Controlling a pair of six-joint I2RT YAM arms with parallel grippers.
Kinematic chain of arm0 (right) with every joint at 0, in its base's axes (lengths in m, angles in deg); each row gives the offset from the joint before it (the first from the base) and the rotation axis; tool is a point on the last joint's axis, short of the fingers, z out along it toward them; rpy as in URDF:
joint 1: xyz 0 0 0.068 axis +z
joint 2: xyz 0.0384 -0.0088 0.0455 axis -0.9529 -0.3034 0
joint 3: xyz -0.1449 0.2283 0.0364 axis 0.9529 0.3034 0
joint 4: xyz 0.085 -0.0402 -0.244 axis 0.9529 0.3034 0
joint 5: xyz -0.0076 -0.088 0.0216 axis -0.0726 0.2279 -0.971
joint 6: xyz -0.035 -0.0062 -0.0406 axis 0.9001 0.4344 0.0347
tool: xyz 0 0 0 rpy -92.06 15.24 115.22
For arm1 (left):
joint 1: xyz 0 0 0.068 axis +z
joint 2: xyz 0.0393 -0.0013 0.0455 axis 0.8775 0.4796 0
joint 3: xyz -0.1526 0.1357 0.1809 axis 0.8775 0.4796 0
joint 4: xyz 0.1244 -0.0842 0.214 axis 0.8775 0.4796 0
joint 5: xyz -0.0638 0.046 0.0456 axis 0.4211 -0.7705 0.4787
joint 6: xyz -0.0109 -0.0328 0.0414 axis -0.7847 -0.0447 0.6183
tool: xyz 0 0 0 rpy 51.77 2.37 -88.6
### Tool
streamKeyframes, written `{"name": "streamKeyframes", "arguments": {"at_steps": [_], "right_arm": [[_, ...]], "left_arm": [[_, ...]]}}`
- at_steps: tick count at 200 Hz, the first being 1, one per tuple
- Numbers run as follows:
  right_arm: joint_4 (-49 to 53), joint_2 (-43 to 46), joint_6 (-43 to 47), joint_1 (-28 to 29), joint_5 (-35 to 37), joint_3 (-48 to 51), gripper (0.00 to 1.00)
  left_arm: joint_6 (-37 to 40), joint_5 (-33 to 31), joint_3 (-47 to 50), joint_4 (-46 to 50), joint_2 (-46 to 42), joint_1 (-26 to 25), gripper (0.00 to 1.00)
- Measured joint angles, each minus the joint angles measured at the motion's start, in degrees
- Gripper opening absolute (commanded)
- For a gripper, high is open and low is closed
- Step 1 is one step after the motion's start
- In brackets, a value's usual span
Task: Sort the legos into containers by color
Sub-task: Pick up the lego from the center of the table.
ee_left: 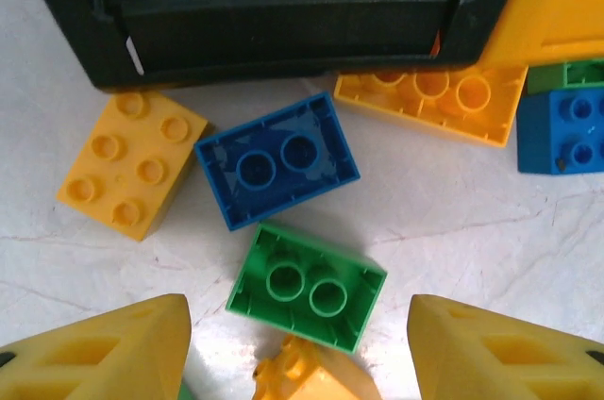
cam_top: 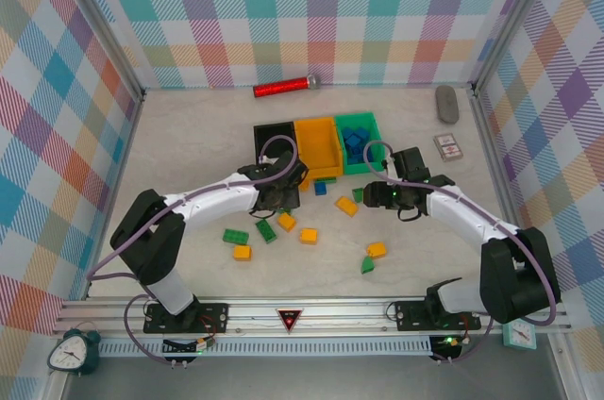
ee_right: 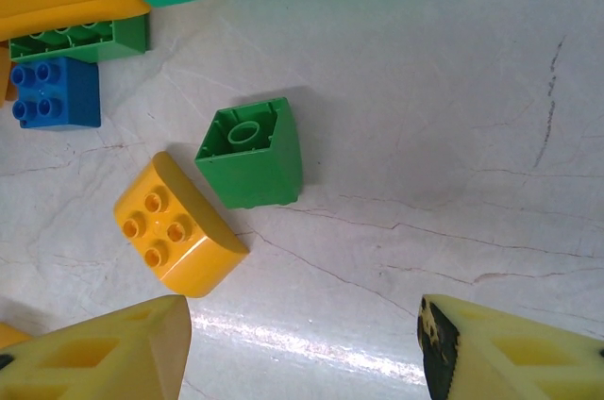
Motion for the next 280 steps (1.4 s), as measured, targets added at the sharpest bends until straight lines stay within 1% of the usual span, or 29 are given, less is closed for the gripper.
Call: {"name": "streamKeyframes", "arguments": {"at_steps": [31,75,112,141,202,280], "right_arm": [[-2.9,0.5,-1.4,0.0,0.0,3.6,0.65],[-5.2,2.3,-2.6,0.0,0.0,8.4,0.65],[-7.5,3.0,-2.9,0.0,0.0,8.6,0.65],[-8.3,3.0,-3.0,0.2,0.0,8.7,0.65],[-9.3,2.4,-3.0,0.7,0.0,8.7,0.65],[-9.3,1.7,-3.0,1.4,0.2,8.7,0.65]], "left_arm": [[-0.3,0.6,-0.6,0.0,1.2,0.4,0.60],[-4.3,0.5,-0.5,-0.6,1.3,1.1,0.58],[-8.0,0.5,0.0,-1.1,1.6,2.9,0.57],[-9.5,2.2,-0.1,-2.6,3.9,4.7,0.57],[-9.9,5.3,-3.5,-4.0,9.1,5.6,0.61],[-9.9,6.8,-3.6,-5.0,9.5,6.2,0.64]]}}
